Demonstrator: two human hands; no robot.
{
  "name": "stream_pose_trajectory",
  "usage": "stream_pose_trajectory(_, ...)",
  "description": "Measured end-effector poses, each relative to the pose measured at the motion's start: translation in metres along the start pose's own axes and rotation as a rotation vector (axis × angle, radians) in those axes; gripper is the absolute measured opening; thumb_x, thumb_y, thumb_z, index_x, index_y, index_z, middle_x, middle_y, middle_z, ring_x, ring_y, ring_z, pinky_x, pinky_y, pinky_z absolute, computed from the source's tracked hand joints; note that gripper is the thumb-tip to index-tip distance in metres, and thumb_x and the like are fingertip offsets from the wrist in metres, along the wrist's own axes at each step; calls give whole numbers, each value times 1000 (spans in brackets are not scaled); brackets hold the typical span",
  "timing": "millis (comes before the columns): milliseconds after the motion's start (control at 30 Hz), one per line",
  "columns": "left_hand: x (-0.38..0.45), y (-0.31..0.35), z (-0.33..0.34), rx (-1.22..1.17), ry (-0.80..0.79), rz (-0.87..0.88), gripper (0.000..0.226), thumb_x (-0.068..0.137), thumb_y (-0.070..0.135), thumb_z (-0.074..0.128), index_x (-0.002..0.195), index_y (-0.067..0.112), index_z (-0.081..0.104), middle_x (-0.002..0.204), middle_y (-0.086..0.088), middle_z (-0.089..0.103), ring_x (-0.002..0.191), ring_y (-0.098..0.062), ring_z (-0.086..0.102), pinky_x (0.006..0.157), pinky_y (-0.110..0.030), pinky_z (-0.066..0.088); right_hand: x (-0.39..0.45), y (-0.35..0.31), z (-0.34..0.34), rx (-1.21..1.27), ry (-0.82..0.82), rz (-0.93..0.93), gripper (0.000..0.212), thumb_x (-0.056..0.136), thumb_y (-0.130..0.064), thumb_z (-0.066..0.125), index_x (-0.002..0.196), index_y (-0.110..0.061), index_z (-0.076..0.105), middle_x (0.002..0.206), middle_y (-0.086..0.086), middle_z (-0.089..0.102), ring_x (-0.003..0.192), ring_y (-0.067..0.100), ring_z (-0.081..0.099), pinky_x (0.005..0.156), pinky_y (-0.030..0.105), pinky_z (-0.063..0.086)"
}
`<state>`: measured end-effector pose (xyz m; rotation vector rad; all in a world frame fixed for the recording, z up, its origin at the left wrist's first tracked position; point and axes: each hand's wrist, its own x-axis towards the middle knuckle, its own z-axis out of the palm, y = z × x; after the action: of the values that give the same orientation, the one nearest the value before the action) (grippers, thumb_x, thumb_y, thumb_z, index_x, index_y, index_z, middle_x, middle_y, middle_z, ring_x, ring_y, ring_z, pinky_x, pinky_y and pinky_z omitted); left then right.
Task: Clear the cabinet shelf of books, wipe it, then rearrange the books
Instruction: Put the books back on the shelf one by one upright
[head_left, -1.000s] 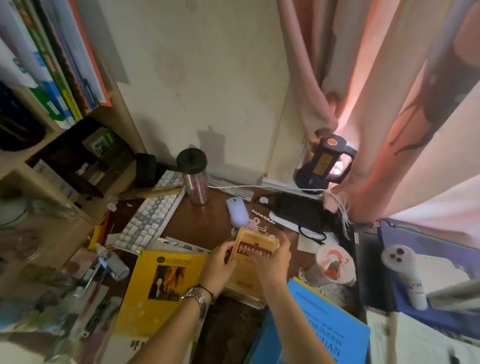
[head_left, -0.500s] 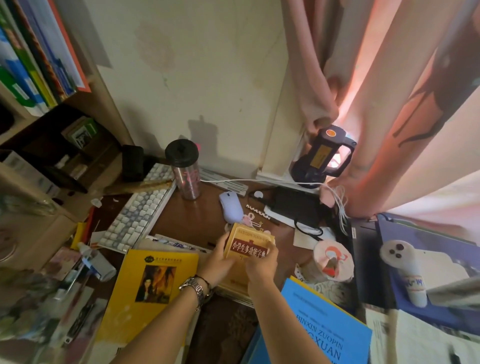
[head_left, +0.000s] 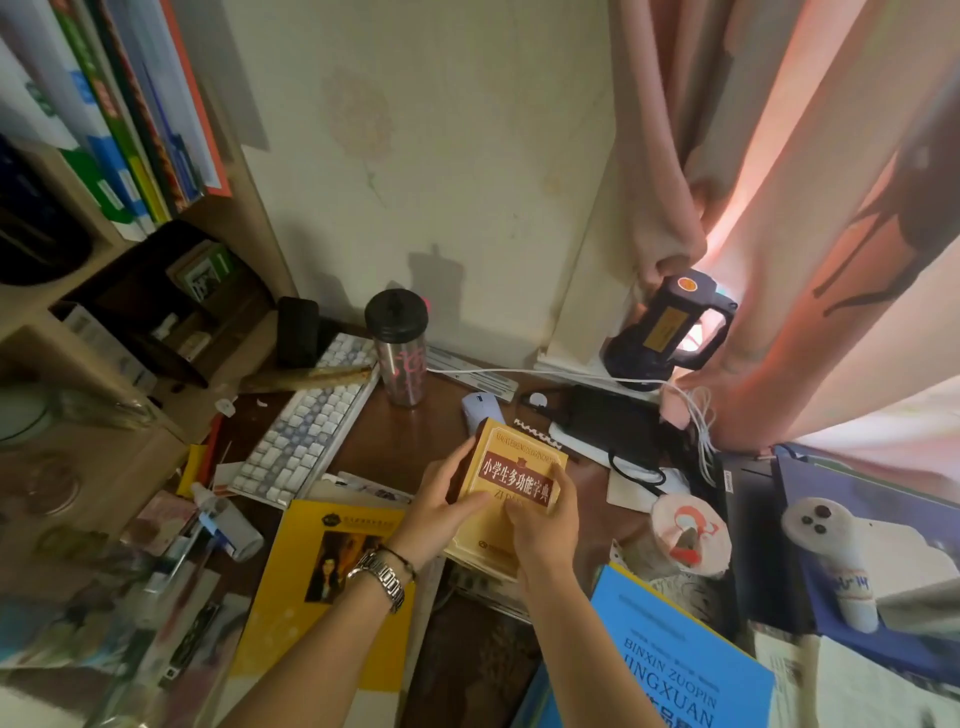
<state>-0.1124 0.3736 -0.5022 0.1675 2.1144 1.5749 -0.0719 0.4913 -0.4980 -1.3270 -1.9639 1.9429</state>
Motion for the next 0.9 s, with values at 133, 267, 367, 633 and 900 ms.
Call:
stream_pose_trajectory(133,-14,14,-20,-66,32,59,64,91,27,60,138,49,24,131,14,33,120,-1,37,99,-27,32,-27,-21,3,0,-73,-129,69,89,-4,62,146,-31,32,136,-4,45,118,13,47,96,33,43)
stream_pose_trajectory(267,-34,35,-38,-148,61,149,62,91,25,60,135,54,28,133,16,36,121,3,41,101,-27,40,-54,-47,4,16,-100,-235,70,89,-6,63,145,-35,33,136,-6,44,125,15,45,105,42,42)
stream_pose_trajectory(367,-56,57,-54,-151,108,282,61,93,27,58,140,51,29,140,14,34,126,4,42,103,-23,43,-82,-72,3,79,-151,-282,72,87,-4,64,142,-41,35,134,-8,51,124,15,48,106,48,41)
stream_pose_trajectory(633,-133,124,-111,-159,364,529,65,74,45,71,131,54,43,133,24,41,123,-1,47,88,-25,53,-170,-135,8,235,-362,-415,63,89,-4,62,130,-47,41,111,-15,60,86,-3,64,57,16,52)
stream_pose_trajectory(900,-193,180,-140,-164,638,738,66,76,5,75,122,47,52,129,25,48,121,0,49,83,-12,49,-246,-182,16,216,-454,-673,53,90,-15,63,134,-38,42,119,-26,51,88,-24,52,66,1,44)
